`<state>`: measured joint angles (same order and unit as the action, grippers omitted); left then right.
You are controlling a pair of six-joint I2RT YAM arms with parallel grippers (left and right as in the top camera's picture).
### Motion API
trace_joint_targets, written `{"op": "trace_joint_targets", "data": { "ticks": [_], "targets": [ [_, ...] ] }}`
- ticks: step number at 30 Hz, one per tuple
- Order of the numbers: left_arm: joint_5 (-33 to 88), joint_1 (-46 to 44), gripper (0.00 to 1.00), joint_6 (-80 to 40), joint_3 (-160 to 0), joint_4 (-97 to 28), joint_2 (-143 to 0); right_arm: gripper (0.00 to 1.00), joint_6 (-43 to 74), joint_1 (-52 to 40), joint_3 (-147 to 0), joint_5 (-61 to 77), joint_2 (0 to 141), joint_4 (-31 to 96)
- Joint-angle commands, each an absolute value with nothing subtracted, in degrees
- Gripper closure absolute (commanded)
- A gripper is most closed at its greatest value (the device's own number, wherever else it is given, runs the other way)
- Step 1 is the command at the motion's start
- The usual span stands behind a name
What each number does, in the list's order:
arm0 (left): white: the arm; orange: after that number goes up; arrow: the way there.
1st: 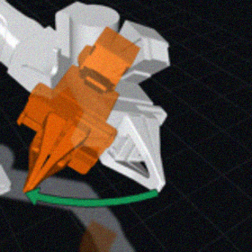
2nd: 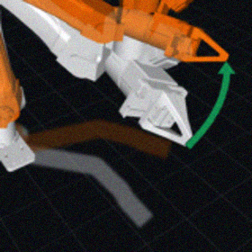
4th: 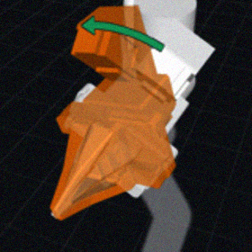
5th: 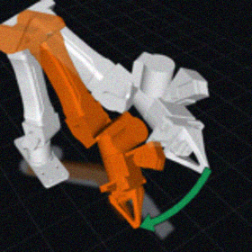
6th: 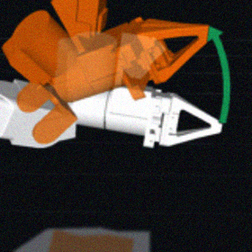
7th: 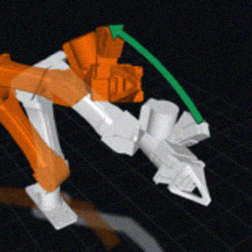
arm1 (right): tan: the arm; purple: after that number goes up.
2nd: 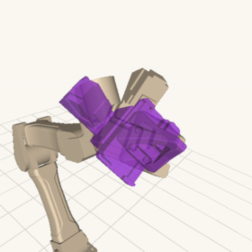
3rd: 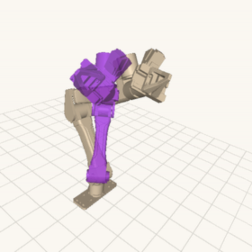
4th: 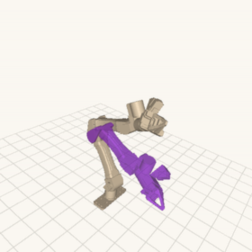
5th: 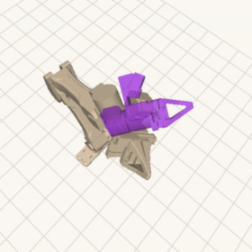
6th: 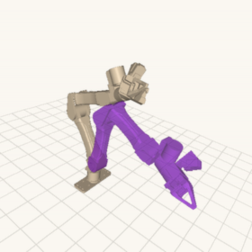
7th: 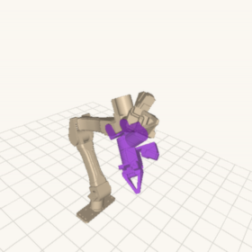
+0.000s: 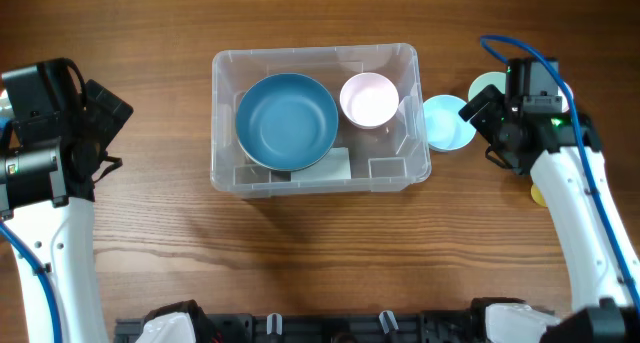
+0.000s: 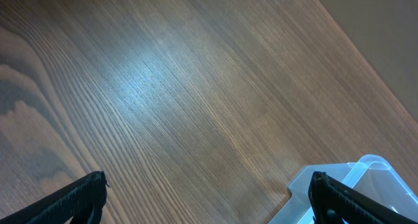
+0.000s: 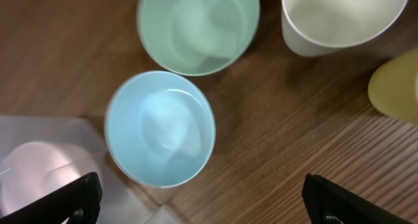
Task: Pack container
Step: 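Grasp the light blue bowl rim with the right gripper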
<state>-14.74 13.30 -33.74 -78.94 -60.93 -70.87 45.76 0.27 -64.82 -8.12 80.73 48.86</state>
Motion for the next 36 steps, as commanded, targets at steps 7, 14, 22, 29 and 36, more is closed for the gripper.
{"op": "trace_joint_targets", "data": {
  "ticks": [7,14,22,29,36],
  "targets": [
    [-14.83,13.67,0.0,-33.85,-79.83,-60.97,-70.61,0.03,46.46,2.0,-63.33,-1.45,90.59,45.01],
    [-14.83,13.67,0.0,-33.85,-79.83,-60.97,-70.61,0.07,46.7,2.0,-63.29,-1.04,96.99,42.57],
    [-14.83,13.67,0.0,-33.85,-79.83,-60.97,-70.61,0.16,46.5,2.0,-63.29,0.32,100.42,40.03],
    [-14.83,13.67,0.0,-33.85,-79.83,-60.97,-70.61,0.34,46.44,2.0,-63.26,0.01,100.64,39.92],
    [-14.83,13.67,0.0,-33.85,-79.83,-60.97,-70.61,0.4,46.57,2.0,-63.24,-0.1,101.8,39.64]
  ]
}}
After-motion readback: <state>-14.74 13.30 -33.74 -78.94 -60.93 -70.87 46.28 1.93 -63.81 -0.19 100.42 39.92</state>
